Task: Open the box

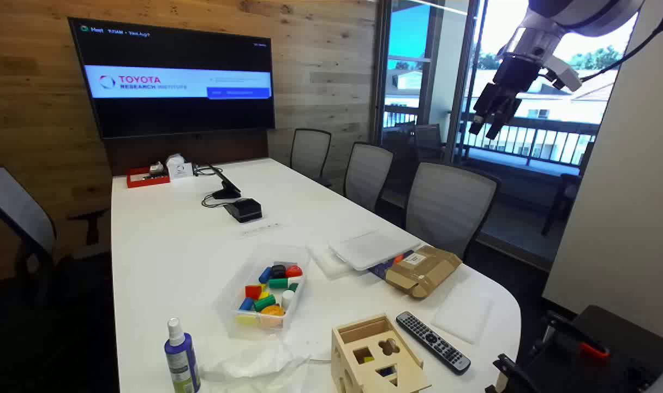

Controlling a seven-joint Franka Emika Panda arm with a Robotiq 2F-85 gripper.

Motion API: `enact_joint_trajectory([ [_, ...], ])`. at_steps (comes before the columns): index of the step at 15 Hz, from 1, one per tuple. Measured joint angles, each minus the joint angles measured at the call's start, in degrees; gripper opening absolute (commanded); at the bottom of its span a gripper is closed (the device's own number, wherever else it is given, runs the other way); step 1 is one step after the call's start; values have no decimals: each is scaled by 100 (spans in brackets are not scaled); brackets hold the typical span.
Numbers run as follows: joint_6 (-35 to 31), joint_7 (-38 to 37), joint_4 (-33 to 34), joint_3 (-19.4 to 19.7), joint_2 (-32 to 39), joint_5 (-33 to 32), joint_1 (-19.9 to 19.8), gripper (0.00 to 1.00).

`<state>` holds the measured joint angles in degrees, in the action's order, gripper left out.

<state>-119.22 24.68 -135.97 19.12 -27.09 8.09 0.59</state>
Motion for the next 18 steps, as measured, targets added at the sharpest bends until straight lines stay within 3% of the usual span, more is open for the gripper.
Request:
enact_joint_trajectory([
  [6, -170, 1, -17, 40, 226, 264, -30, 100],
  [9, -1328, -1, -180, 141, 968, 789, -79, 100],
  [13, -2849, 17, -236, 162, 2356, 1874, -155, 100],
  [18, -3344, 631, 22, 75, 3881, 3780, -319, 100],
])
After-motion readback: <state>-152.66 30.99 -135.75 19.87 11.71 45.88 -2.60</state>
